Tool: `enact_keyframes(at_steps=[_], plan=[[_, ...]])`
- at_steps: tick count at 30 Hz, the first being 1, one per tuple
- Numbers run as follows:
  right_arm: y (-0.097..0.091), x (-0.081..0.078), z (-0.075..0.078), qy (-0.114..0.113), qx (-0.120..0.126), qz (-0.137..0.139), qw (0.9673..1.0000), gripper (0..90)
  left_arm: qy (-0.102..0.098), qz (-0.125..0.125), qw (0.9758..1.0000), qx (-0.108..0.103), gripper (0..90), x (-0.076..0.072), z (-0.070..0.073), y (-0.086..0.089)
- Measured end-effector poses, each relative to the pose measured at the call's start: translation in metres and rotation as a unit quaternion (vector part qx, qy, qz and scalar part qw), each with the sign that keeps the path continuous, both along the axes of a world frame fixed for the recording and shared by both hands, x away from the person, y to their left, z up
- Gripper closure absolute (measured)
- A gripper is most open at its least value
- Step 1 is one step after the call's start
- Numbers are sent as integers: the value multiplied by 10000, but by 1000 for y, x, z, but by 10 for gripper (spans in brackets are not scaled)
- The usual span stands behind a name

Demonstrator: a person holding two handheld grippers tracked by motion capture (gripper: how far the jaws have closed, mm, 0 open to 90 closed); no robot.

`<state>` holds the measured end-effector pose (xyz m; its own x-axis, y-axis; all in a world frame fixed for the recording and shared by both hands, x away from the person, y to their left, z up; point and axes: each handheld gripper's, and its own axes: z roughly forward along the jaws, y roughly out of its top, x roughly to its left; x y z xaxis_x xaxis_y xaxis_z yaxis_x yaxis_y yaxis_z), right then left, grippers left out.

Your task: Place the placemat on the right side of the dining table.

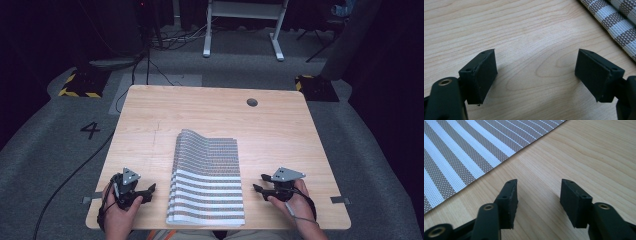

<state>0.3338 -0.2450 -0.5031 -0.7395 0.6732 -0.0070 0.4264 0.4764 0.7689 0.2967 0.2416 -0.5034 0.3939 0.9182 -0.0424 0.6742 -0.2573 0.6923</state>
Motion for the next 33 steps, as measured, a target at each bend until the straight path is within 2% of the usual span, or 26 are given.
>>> enact_keyframes(at_steps=[4,7,13,16,17,19,20,21,23,27,28,30,33], plan=[[2,0,0,-4,-21,8,10000,420,6,-2,10000,14,182,0,0,0],[4,-1,2,74,-9,39,10000,405,0,-3,10000,8,182,0,0,0],[18,-9,17,186,81,104,9997,354,23,81,10000,13,187,1,1,-1],[31,-14,26,239,17,160,9996,324,109,93,9999,48,228,1,3,-3],[37,-14,29,253,20,222,9994,322,123,51,9999,-5,238,1,6,-5],[44,-15,33,292,14,295,9991,311,120,39,9999,9,235,0,7,-6],[57,-14,39,369,3,405,9985,300,71,42,10000,33,236,-1,8,-8],[57,-14,39,369,3,405,9985,300,71,42,10000,33,237,-1,8,-8],[71,-12,44,395,-7,554,9977,297,19,56,10000,64,239,-4,10,-7],[100,-9,52,328,-131,829,9959,287,-17,127,9999,72,244,-13,12,-4],[113,-9,54,322,-113,925,9951,285,-22,144,9999,75,244,-15,13,-3],[118,-9,55,289,-112,996,9945,285,-27,152,9998,90,244,-18,13,-2],[137,-11,58,212,-116,1196,9925,283,-26,237,9997,73,245,-23,13,2]])
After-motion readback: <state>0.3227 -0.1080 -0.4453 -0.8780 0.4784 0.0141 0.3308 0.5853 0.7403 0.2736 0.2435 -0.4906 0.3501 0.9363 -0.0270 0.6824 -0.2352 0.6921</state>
